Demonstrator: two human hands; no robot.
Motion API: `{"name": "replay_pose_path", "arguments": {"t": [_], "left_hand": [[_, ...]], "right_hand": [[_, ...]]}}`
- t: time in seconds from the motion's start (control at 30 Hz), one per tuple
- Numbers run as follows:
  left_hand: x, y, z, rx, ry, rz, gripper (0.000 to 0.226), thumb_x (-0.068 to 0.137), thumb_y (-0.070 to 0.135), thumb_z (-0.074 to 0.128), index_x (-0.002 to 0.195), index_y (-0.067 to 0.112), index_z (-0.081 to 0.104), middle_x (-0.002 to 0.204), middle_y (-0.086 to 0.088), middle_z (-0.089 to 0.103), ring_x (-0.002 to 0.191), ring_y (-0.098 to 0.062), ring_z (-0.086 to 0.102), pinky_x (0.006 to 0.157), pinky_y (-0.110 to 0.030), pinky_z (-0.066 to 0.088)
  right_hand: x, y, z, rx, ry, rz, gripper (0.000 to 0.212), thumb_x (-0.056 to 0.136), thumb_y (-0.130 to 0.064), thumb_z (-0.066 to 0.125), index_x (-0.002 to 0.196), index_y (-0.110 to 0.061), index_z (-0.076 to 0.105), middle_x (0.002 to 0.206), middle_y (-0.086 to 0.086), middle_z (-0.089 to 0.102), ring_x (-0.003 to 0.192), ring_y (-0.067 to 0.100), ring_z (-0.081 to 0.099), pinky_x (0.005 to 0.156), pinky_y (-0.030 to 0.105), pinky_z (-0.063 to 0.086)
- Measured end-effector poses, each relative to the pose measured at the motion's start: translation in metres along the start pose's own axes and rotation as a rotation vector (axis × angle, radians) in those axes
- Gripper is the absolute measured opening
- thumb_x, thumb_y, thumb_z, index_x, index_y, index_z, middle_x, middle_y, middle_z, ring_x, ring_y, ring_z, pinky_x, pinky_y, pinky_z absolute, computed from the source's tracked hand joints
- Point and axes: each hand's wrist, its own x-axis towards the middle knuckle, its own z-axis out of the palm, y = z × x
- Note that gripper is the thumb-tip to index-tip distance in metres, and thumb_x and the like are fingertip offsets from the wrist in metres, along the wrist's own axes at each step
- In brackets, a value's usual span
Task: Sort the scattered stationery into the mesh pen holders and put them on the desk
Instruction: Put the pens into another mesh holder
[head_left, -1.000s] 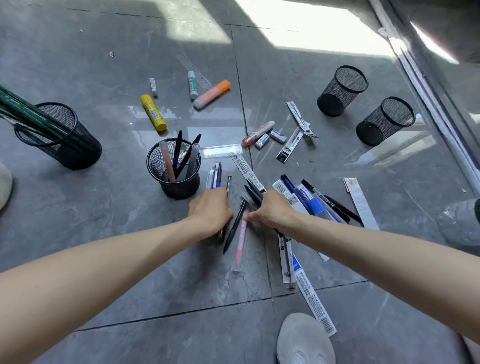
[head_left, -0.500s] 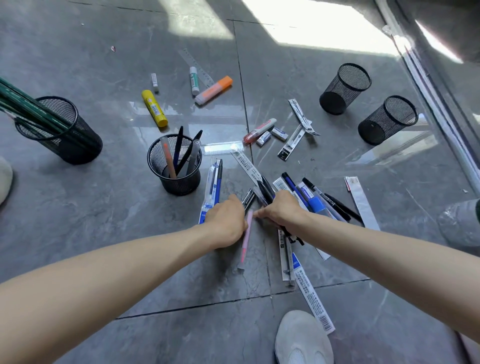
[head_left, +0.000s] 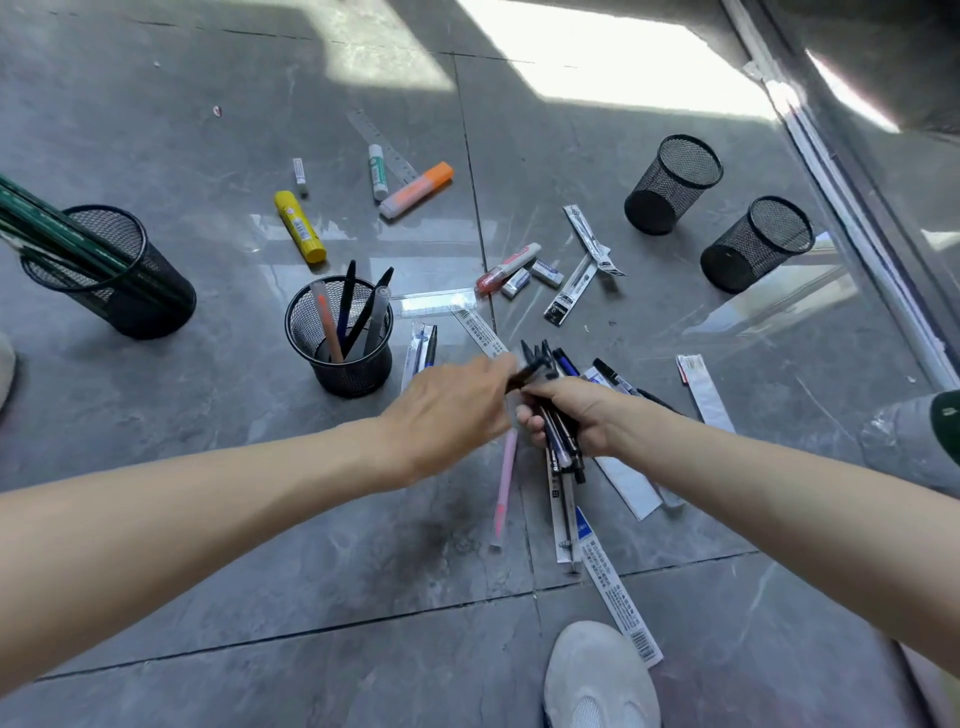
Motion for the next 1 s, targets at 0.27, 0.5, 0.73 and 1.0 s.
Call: {"name": "replay_pose_path", "arguments": {"t": [0.27, 0.5, 0.73, 1.0], "left_hand": [[0.008, -0.008, 0.010, 0.137, 0.080, 0.391, 0.022, 0.074, -0.005, 0.041, 0.093, 0.006, 0.045, 0.096, -0.021, 0.052, 0.064, -0.027, 0.050, 0.038, -0.035, 0.045], [-0.004, -0.017, 0.012, 0.067, 0.121, 0.465, 0.039, 0.072, -0.005, 0.033, 0.099, -0.003, 0.061, 0.092, -0.015, 0.063, 0.074, -0.028, 0.062, 0.050, -0.034, 0.053], [-0.009, -0.033, 0.015, -0.079, 0.092, -0.302, 0.018, 0.097, 0.024, 0.046, 0.106, 0.009, 0.042, 0.097, -0.013, 0.059, 0.081, -0.038, 0.059, 0.060, -0.038, 0.041], [-0.005, -0.046, 0.026, -0.102, -0.244, -0.630, 0.020, 0.090, 0.024, 0.052, 0.094, 0.004, 0.051, 0.101, -0.019, 0.060, 0.094, -0.039, 0.058, 0.067, -0.033, 0.037]], "right_hand": [[-0.017, -0.008, 0.021, 0.186, -0.118, -0.031, 0.045, 0.088, -0.052, 0.053, 0.069, -0.013, 0.059, 0.047, 0.003, 0.056, 0.036, 0.012, 0.057, 0.033, 0.017, 0.043], [-0.005, -0.005, 0.010, 0.155, -0.028, -0.033, 0.028, 0.077, -0.036, 0.070, 0.067, -0.013, 0.059, 0.046, 0.000, 0.053, 0.037, 0.010, 0.050, 0.040, 0.017, 0.042], [0.004, -0.008, 0.019, 0.070, -0.035, -0.068, 0.026, 0.090, -0.018, 0.056, 0.066, -0.009, 0.052, 0.048, 0.002, 0.054, 0.036, 0.008, 0.048, 0.035, 0.016, 0.040], [0.001, -0.002, 0.015, -0.060, 0.031, -0.093, 0.027, 0.082, -0.013, 0.070, 0.061, -0.010, 0.054, 0.043, -0.002, 0.047, 0.038, 0.008, 0.041, 0.041, 0.018, 0.042]]}}
